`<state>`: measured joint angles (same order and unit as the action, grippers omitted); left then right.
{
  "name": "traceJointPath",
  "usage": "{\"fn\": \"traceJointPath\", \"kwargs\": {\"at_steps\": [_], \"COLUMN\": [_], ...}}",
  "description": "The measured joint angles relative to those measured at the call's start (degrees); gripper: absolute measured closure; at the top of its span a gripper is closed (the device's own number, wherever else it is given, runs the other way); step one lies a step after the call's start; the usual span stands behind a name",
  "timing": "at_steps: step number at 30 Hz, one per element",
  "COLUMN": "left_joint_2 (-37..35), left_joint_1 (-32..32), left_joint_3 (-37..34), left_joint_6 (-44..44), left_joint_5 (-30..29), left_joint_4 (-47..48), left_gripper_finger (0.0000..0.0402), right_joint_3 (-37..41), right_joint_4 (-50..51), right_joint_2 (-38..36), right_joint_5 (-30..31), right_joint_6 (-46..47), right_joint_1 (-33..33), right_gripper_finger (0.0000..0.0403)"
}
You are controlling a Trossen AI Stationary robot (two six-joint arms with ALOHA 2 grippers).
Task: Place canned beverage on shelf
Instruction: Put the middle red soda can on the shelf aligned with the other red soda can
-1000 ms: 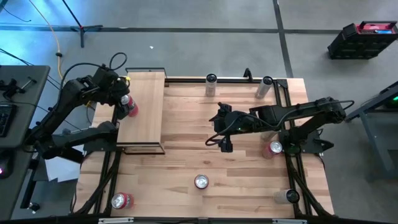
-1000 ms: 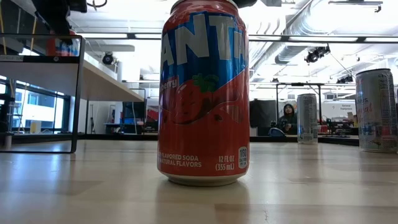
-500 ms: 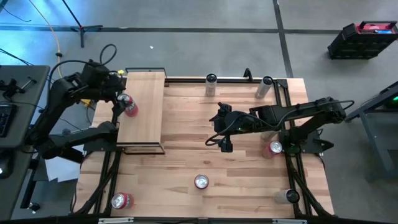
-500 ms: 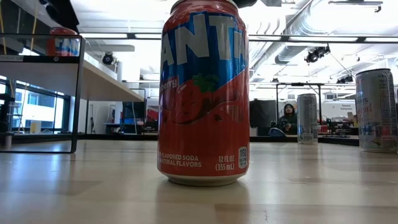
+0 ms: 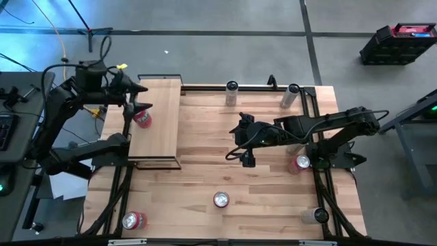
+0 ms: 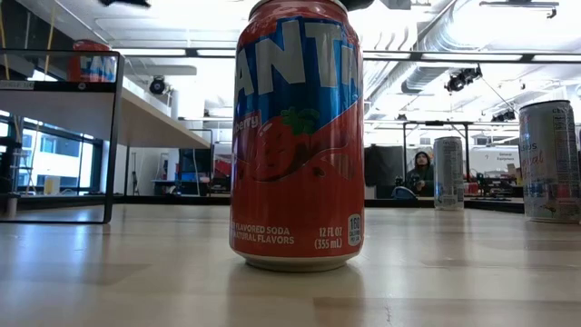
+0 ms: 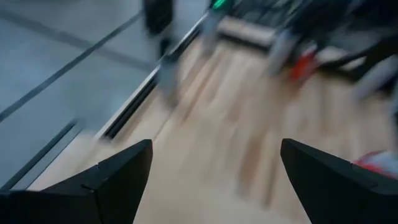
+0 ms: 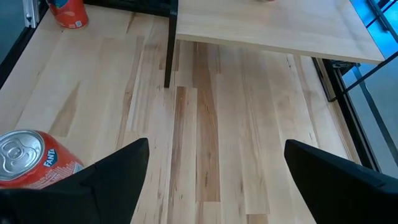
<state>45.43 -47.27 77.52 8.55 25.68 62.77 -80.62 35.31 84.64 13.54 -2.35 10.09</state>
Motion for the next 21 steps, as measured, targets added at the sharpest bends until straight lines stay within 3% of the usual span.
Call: {"fn": "traceJointPath", "kwargs": {"at_steps": [4, 7, 15, 21], "left_joint_2": [0.09, 0.68, 5.16, 10.54], "left_joint_1": [3.36, 7.78, 23.14, 34.33], "left_joint_3": [0.00, 0.00, 0.04, 0.02], "left_joint_6": [-5.58, -8.79, -11.37, -10.13], "left_joint_5": [10.57, 13.72, 11.99, 2.56], "left_joint_4": [-9.91, -16.83, -27.95, -29.31], "left_gripper_finger": [0.0055, 0.0055, 0.0055, 0.0055], "right_joint_3": [0.00, 0.00, 0.00, 0.00], "right_joint_4": [0.00, 0.00, 0.04, 0.87], "right_joint_2": [0.00, 0.00, 0.00, 0.00], "right_joint_5": [-0.02, -0.37, -0.55, -0.68], "right_joint_6": [-0.48, -0.50, 1.15, 4.20], "right_joint_1": [0.05, 0.56, 3.62, 7.46], "right_gripper_finger": [0.0043, 0.0043, 0.0043, 0.0043]}}
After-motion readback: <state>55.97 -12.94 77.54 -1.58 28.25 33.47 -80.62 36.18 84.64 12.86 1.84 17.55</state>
